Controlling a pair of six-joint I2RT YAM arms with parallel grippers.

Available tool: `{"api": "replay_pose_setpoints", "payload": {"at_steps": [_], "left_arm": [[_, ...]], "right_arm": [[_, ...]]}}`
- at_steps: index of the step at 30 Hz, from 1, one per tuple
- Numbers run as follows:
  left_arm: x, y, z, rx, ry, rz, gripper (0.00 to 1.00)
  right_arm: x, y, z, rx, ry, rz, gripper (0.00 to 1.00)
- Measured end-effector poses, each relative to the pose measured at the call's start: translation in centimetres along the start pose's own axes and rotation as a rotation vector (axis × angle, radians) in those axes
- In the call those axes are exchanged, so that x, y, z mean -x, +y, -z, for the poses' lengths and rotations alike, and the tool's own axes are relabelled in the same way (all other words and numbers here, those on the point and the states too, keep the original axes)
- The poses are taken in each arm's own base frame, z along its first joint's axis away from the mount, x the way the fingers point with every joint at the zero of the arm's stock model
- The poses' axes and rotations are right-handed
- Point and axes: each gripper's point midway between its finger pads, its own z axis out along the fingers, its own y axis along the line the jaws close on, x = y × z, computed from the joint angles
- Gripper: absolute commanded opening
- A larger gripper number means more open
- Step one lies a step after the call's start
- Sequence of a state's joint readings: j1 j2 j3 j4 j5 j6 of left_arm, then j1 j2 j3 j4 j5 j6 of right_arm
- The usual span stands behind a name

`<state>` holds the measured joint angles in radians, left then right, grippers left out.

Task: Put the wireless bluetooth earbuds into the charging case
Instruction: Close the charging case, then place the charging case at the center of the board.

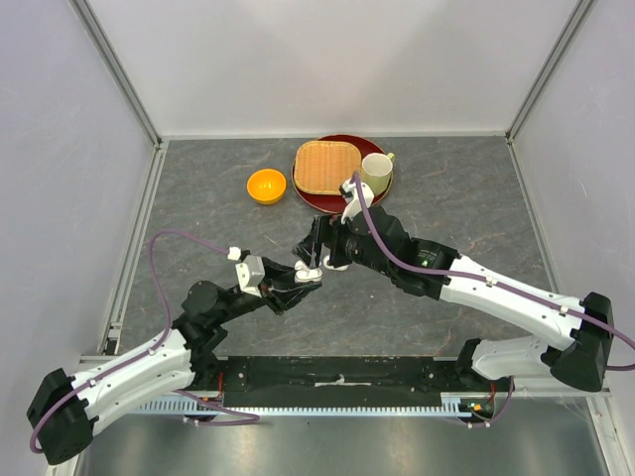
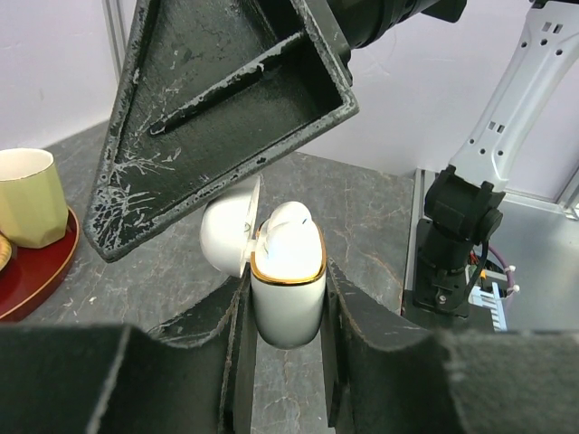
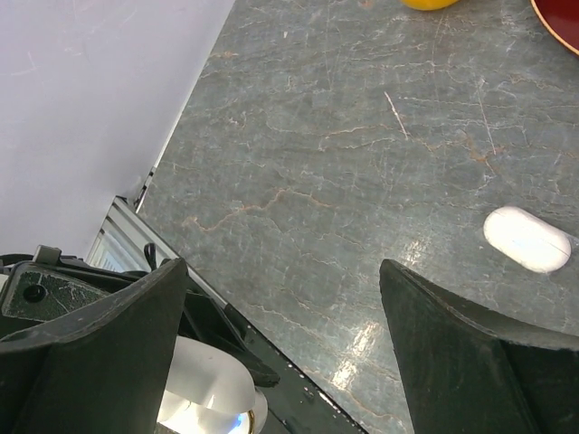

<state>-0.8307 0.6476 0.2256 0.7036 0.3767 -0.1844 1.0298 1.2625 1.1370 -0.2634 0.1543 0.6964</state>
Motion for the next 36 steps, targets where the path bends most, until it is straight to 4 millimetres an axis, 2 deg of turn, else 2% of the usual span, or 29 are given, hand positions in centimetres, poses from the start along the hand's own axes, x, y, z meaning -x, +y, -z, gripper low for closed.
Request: {"api": "replay_pose_setpoints", "payload": {"at_steps": [5,14,20,21,25,30,33,36], "left_arm": [[-0.2,0.1,0.0,0.005,0.008,0.004,0.02],[-1.2,1.5,0.5,0.09,0.043,0.021,0.02],[-1.4,1.9,0.5,0.118,0.047,0.025,0.02],[-1.5,2.1,0.6,0.126,0.052,0.028,0.02],[-2.7,2.9,0.5,0.182,0.12,0.09,0.02],[-5.2,3.5,-0.5,0.245,0.241,0.277,0.02],[-8.8,3.7,-0.6,0.289,0.344,0.422,0.02],[-12.7,3.6,-0.1,0.34,0.456,0.556,0.02]], "right_arm": [[-0.3,-0.1,0.0,0.008,0.002,-0.012,0.93],[-2.0,-0.5,0.5,0.038,0.038,-0.034,0.93],[-1.7,-0.8,0.3,0.023,0.02,-0.043,0.96],[-1.6,-1.1,0.3,0.008,0.011,-0.046,0.96],[-1.6,-4.4,1.0,-0.154,-0.044,-0.106,0.98],[-1.7,-9.3,3.7,-0.351,-0.138,-0.169,0.98],[-1.1,-10.7,5.2,-0.407,-0.199,-0.197,0.98],[-0.5,-11.4,6.1,-0.434,-0.24,-0.214,0.98]]}}
